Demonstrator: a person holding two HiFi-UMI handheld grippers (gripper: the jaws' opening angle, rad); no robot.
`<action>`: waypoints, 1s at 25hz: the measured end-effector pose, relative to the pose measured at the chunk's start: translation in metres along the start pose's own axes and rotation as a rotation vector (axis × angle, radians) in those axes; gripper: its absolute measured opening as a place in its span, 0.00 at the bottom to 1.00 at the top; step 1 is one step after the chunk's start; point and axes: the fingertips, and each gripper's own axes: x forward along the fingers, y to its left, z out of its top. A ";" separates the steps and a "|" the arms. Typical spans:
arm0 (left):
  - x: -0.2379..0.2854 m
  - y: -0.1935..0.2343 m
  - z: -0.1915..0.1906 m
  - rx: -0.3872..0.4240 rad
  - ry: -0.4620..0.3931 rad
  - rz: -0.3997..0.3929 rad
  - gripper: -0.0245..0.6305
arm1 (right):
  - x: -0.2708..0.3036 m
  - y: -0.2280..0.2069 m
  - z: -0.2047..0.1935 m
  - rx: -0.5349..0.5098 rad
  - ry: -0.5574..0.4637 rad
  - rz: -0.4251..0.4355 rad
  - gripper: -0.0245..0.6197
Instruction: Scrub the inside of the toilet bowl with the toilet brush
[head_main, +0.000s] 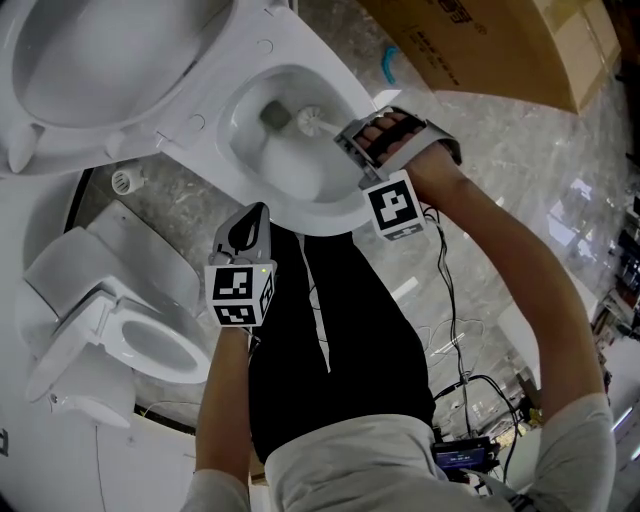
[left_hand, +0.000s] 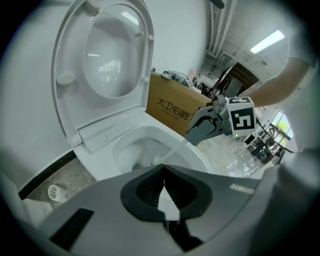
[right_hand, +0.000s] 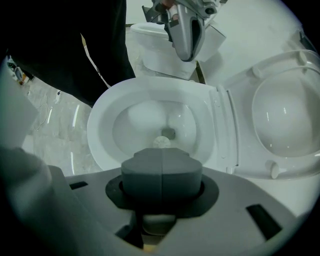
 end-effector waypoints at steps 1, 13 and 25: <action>0.000 0.000 0.000 0.004 0.002 -0.003 0.05 | -0.001 0.004 0.003 -0.010 0.004 0.008 0.26; -0.004 -0.010 -0.012 0.041 0.023 -0.044 0.05 | -0.016 0.038 0.039 0.057 0.008 0.155 0.26; -0.021 0.001 -0.017 0.046 0.016 -0.043 0.05 | -0.035 0.032 0.088 0.521 -0.153 0.270 0.26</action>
